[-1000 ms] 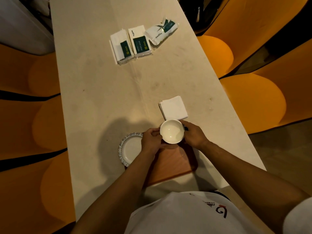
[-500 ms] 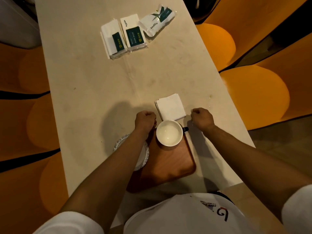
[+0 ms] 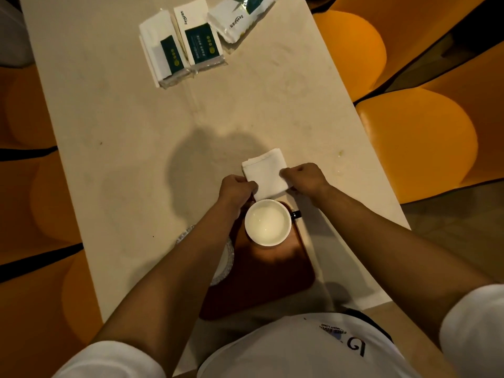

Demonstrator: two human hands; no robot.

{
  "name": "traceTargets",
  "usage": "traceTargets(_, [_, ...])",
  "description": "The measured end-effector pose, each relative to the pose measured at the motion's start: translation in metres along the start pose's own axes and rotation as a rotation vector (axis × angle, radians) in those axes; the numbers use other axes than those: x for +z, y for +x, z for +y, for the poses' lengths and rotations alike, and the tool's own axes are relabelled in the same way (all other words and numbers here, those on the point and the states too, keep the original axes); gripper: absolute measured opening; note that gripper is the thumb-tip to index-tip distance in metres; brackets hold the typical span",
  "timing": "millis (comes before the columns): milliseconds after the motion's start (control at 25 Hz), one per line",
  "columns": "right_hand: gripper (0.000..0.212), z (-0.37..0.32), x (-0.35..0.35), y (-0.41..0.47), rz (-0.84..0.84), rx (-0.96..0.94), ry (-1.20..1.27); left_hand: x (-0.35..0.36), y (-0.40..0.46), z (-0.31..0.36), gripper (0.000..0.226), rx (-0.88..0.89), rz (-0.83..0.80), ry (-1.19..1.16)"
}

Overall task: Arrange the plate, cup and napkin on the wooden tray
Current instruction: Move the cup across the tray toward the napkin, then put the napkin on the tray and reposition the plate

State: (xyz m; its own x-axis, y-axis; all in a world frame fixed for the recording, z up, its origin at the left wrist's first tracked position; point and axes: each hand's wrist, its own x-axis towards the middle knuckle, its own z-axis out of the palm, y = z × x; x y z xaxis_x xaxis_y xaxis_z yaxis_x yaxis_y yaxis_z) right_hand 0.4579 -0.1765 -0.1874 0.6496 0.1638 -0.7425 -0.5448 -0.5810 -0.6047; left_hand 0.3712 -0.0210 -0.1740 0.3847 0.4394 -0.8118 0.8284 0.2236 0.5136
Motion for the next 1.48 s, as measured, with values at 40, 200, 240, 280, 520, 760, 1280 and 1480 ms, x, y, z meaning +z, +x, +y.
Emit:
traceTargets(40, [0.023, -0.002, 0.002, 0.000, -0.032, 0.000, 0.017, 0.000, 0.001, -0.001, 0.015, 0.000, 0.000, -0.004])
traceTargets(200, [0.026, -0.014, 0.010, -0.008, -0.111, 0.032, 0.082, -0.004, -0.001, -0.004, 0.011, 0.025, -0.002, -0.057])
traceTargets(240, [0.026, -0.018, 0.012, -0.013, -0.120, 0.039, 0.111, -0.006, -0.003, -0.004, 0.008, 0.028, -0.005, -0.078])
traceTargets(280, [0.024, -0.022, 0.013, -0.017, -0.126, 0.042, 0.144, -0.007, -0.004, -0.005, 0.004, 0.019, -0.012, -0.107])
traceTargets(520, [0.015, -0.036, 0.024, -0.059, -0.134, -0.010, 0.241, -0.038, -0.029, -0.006, 0.003, -0.024, -0.094, -0.331])
traceTargets(760, [0.012, -0.029, 0.034, -0.118, -0.134, -0.139, 0.228, -0.080, -0.063, -0.025, 0.021, 0.069, -0.111, -0.412])
traceTargets(1280, [0.025, 0.091, 0.032, -0.213, -0.168, -0.234, 0.001, -0.091, -0.137, -0.155, 0.025, 0.049, -0.361, -0.471])
traceTargets(1480, [0.012, 0.129, 0.021, -0.202, -0.248, -0.161, -0.114, -0.068, -0.153, -0.185, 0.025, 0.000, -0.232, -0.344])
